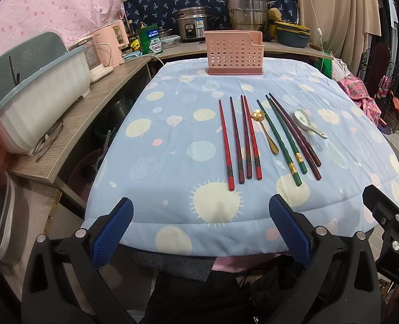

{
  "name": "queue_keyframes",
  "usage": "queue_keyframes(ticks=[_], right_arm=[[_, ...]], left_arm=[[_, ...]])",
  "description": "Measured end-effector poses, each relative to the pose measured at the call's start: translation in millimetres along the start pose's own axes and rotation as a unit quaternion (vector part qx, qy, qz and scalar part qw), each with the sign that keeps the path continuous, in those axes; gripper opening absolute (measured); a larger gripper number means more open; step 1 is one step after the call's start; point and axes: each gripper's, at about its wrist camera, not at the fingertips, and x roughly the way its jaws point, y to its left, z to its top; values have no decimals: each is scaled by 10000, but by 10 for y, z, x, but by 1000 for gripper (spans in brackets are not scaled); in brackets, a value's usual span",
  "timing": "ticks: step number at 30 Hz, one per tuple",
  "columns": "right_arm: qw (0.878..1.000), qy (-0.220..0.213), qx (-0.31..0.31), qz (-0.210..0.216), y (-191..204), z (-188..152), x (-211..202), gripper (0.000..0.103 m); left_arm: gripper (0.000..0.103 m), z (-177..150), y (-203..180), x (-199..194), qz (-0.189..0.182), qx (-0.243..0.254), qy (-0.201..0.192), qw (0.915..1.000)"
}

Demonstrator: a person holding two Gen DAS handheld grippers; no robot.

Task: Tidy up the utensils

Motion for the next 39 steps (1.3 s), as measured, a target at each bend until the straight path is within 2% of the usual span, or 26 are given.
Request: queue_keyframes(ticks=[16,39], right_arm=[[10000,77,18,19,-4,-5,23,96],[9985,450,290,59,-113,154,574,96]], left_arm=[[96,-67,-13,111,-8,-2,83,10000],[96,116,-28,568,-129,-24,485,9987]])
